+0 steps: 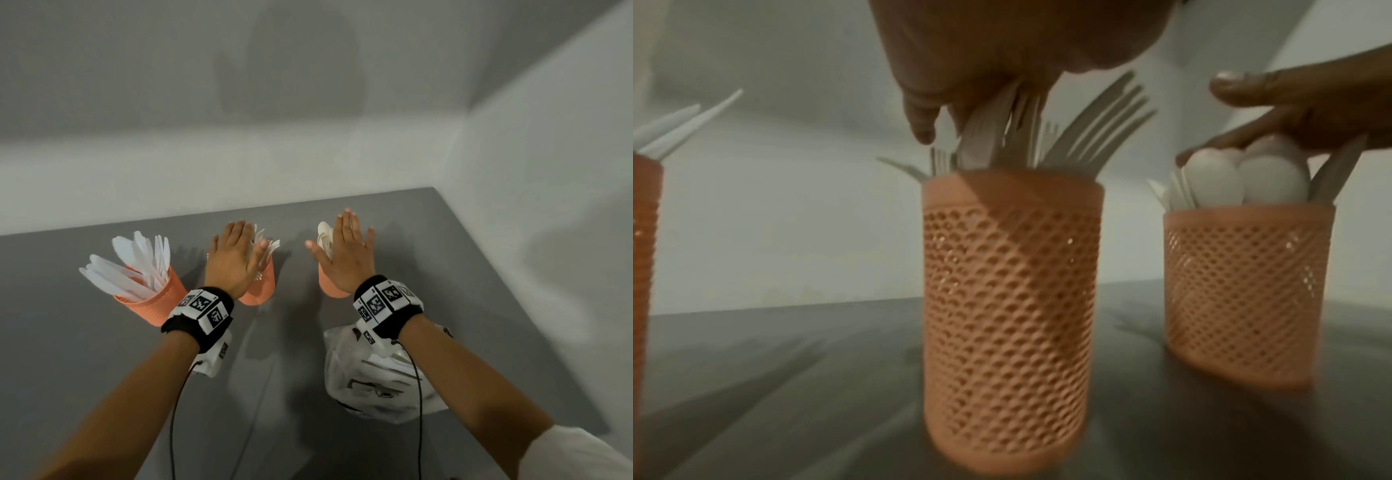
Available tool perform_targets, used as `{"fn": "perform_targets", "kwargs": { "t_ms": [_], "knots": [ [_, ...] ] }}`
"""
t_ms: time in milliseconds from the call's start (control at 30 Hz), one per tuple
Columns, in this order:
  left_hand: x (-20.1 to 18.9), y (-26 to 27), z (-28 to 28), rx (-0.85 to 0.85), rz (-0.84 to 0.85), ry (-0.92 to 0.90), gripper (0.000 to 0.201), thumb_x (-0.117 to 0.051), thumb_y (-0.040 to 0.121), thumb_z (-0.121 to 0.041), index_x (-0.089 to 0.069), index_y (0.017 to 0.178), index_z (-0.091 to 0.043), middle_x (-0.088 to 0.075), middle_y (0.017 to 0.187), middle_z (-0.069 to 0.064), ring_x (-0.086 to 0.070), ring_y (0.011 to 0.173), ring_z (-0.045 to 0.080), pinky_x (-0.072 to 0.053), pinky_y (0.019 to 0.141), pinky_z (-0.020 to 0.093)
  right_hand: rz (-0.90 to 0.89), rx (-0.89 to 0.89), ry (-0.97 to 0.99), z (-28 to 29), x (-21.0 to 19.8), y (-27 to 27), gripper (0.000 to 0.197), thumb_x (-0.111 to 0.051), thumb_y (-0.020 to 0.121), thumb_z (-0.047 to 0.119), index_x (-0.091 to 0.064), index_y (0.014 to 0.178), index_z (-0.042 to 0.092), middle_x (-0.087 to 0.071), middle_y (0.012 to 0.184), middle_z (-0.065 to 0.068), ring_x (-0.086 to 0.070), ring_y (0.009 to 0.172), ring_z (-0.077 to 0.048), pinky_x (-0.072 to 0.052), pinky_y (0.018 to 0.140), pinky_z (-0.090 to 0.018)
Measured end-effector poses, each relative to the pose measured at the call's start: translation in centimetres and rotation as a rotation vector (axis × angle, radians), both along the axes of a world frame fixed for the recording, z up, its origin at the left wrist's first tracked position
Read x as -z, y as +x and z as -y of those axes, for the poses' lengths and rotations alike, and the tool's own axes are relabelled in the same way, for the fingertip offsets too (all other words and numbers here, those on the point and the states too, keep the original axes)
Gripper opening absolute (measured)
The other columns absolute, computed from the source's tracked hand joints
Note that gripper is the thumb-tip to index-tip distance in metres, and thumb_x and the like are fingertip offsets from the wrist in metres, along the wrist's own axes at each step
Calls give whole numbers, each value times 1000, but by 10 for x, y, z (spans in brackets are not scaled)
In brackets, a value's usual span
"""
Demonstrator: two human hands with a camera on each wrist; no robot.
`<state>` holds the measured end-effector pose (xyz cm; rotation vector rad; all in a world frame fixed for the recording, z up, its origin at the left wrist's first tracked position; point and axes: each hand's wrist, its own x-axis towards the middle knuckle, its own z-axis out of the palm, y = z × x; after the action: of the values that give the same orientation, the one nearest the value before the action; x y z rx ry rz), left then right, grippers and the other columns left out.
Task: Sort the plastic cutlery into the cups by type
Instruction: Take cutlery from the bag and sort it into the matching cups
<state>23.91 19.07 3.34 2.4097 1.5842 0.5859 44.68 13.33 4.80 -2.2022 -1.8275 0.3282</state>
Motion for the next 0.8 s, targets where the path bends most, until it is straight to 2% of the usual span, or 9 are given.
{"fn": "perform_targets", "kwargs": {
  "t_ms": [133, 233, 333, 400, 500, 600, 633, 700, 800],
  "knots": [
    [-15, 4, 9, -90, 65, -78, 95, -1, 74, -71, -14, 148, -12, -13, 157, 12, -5, 146, 25, -2, 117, 47, -183, 68, -9, 3, -26, 1, 78, -23, 93, 60, -4, 149, 10, 5, 159, -10, 8, 147, -22, 8, 115, -51],
    [-32, 13, 26, -55, 280, 81, 79, -16, 85, -60, -21, 146, -10, -23, 153, 15, -15, 144, 27, -13, 117, 42, -391, 13, 114, 18, -50, 7, 66, -30, 96, 52, -20, 148, 14, -17, 157, -11, -14, 145, -23, -9, 117, -44],
    [-49, 34, 44, 71, 561, 155, 52, -38, 92, -36, -39, 135, -7, -46, 135, 14, -43, 126, 21, -34, 106, 31, -517, -63, 135, 44, -74, 17, 52, -42, 95, 44, -60, 111, -2, -64, 113, -21, -60, 106, -31, -43, 94, -37],
    [-57, 52, 61, 173, 693, 95, 36, -44, 90, -26, -48, 122, -9, -58, 111, 4, -55, 101, 9, -44, 88, 19, -506, -123, 24, 67, -84, 24, 42, -48, 96, 31, -65, 90, -7, -70, 88, -17, -66, 76, -22, -48, 78, -29],
    [-49, 76, 90, 297, 696, -138, 14, -49, 83, -27, -54, 96, -23, -61, 87, -11, -58, 77, -4, -46, 70, 10, -469, -206, -294, 108, -79, 33, 30, -48, 96, 19, -67, 87, -3, -66, 73, -1, -57, 51, 1, -47, 65, -15],
    [-23, 94, 116, 406, 467, -365, 17, -55, 81, -32, -60, 82, -16, -66, 88, 2, -62, 81, 14, -46, 74, 23, -203, -224, -535, 140, -45, 41, 35, -48, 94, 22, -57, 64, 8, -53, 62, -1, -49, 55, -11, -40, 60, -21],
    [-12, 98, 124, 440, 345, -408, 17, -59, 83, -27, -63, 83, -10, -63, 94, 5, -59, 86, 18, -44, 77, 23, -88, -200, -572, 147, -33, 44, 33, -48, 94, 26, -59, 69, 8, -57, 70, -6, -53, 65, -15, -42, 65, -23],
    [8, 102, 137, 463, 136, -475, 16, -63, 85, -21, -68, 95, -10, -52, 108, 5, -51, 101, 16, -38, 93, 23, 37, -149, -611, 157, -11, 48, 35, -50, 93, 32, -60, 103, 0, -63, 107, -16, -58, 99, -28, -43, 85, -31],
    [26, 98, 147, 383, -54, -630, 33, -58, 88, -23, -57, 121, -20, -43, 130, 8, -43, 122, 22, -30, 104, 26, 30, -96, -631, 160, 21, 55, 56, -57, 88, 40, -47, 129, 4, -52, 132, -13, -49, 121, -29, -37, 100, -34]
  ]
}}
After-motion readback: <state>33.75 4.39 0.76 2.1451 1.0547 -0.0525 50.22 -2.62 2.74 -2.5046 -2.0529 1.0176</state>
